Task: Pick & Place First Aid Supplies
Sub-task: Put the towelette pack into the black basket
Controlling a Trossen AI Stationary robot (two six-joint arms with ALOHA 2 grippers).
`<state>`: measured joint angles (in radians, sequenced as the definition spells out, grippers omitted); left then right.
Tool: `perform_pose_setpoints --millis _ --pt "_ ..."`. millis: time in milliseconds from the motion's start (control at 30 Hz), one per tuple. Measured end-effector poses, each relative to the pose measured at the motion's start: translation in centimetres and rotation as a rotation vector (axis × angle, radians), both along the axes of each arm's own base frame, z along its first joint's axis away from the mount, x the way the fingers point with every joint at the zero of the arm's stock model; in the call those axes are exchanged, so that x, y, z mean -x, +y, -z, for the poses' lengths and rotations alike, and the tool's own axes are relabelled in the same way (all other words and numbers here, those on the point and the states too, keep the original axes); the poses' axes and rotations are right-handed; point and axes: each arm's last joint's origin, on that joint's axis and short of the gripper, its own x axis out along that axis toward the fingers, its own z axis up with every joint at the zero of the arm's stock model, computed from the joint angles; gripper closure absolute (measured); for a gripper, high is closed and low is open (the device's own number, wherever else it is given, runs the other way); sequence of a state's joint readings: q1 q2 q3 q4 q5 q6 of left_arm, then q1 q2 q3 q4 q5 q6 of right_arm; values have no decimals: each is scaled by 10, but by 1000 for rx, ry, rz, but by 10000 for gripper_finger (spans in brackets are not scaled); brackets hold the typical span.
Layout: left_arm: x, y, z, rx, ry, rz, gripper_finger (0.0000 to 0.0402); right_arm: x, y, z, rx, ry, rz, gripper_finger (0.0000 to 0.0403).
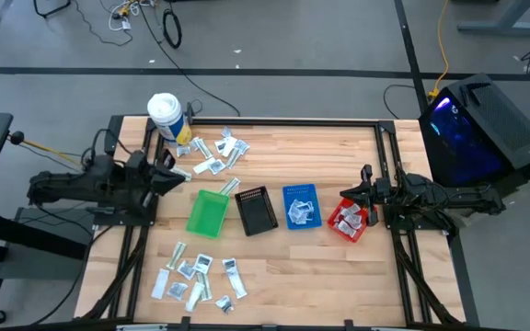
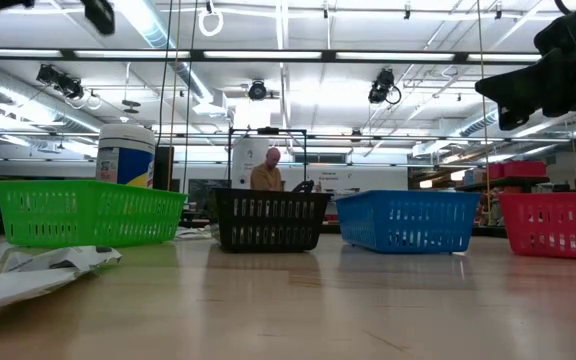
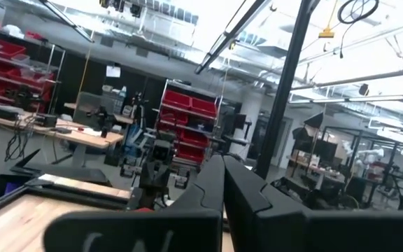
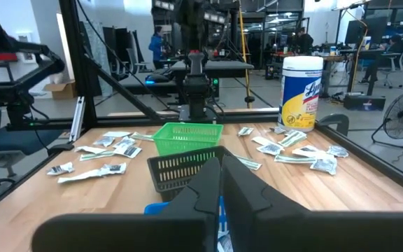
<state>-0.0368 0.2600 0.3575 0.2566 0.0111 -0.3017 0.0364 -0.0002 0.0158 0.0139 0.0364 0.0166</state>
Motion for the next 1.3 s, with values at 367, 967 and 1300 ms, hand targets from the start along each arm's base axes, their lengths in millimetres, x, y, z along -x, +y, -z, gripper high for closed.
perform_pose_setpoints --millis 367,967,1300 --pt "-24 2 -83 -43 162 -110 395 0 0 0 0 0 0 380" --pt "-64 4 -138 -226 263 -276 396 0 0 0 0 0 0 380" --pt "-86 4 -115 -259 465 -266 383 0 0 0 0 0 0 380"
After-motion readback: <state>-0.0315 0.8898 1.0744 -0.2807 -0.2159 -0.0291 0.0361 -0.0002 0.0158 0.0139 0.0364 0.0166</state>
